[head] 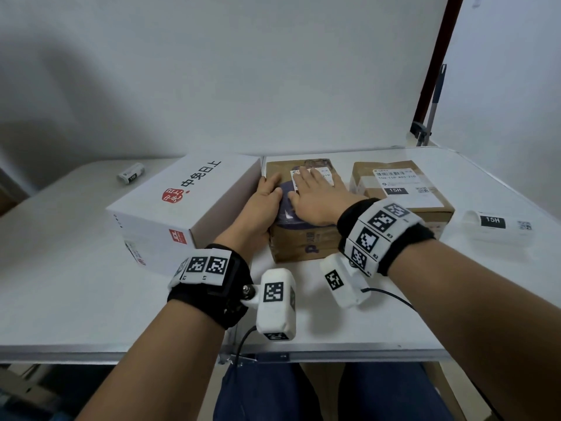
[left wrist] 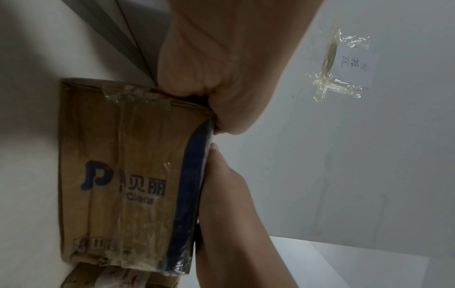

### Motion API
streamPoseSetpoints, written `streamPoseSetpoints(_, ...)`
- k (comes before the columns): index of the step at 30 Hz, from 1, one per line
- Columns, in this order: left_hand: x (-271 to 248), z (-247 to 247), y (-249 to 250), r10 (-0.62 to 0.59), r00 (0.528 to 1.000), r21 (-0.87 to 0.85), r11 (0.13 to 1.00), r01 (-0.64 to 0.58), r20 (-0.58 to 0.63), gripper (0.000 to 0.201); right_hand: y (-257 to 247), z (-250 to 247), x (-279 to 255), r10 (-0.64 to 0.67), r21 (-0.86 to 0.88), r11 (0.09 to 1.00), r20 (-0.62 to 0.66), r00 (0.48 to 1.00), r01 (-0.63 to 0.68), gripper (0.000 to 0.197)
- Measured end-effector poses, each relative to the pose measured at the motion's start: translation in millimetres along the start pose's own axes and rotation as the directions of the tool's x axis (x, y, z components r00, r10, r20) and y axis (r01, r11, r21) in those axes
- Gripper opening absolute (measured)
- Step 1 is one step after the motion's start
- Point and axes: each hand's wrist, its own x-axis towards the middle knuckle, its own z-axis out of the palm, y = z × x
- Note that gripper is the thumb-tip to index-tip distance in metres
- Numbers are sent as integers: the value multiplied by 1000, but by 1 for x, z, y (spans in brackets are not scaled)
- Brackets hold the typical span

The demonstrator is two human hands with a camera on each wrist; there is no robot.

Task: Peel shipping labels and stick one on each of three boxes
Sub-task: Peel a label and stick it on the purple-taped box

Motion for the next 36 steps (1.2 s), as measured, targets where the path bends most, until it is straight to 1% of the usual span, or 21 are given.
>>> streamPoseSetpoints(6, -3, 4, 2, 32, 999, 20, 999, -32, -1, 46, -1, -2, -12, -23, 13, 1000, 60, 998, 22, 61)
streamPoseSetpoints(9, -1, 4, 3, 36, 999, 24, 999, -35, -16, 46, -1, -2, -17, -30, 2, 1000, 58, 998, 30, 61)
streamPoseSetpoints(13, 0, 4, 5, 31, 999, 84, 996, -28, -38, 46, -2, -2, -21, -57, -4, 998, 45, 997, 57, 60)
streamPoseSetpoints(18, 5, 2, 1, 15, 999, 110, 994, -11, -30, 46, -2, -2, -29, -75, -6, 997, 58, 995, 76, 59)
streamPoseSetpoints(25, 6, 2, 0, 11, 1000, 86, 996, -9, -22, 45, 10, -3, -44, -103, 8, 995, 80, 991, 103, 59)
streamPoseSetpoints(27, 2, 2, 5, 20, 999, 90, 996, -17, -32, 42, 19, -5, -47, -97, 8, 995, 71, 993, 97, 59)
streamPoseSetpoints(29, 1, 1, 12, 33, 999, 137, 990, -27, -38, 40, 31, -10, -50, -73, 23, 997, 27, 997, 72, 60)
streamPoseSetpoints(31, 2, 3, 21, 59, 997, 219, 975, -48, -47, 36, 44, -18, -54, -34, 83, 996, -39, 999, 37, 59)
streamPoseSetpoints(33, 3, 6, 35, 132, 987, 342, 935, -94, -89, 28, 56, -25, -55, 13, 205, 979, -98, 995, 8, 57)
streamPoseSetpoints(34, 5, 10, 42, 180, 980, 393, 910, -133, -86, 26, 62, -27, -54, 34, 288, 958, -131, 991, 5, 57)
streamPoseSetpoints(36, 9, 19, 60, 264, 964, 516, 829, -215, -23, 31, 72, -31, -55, 87, 466, 884, -221, 971, 27, 55)
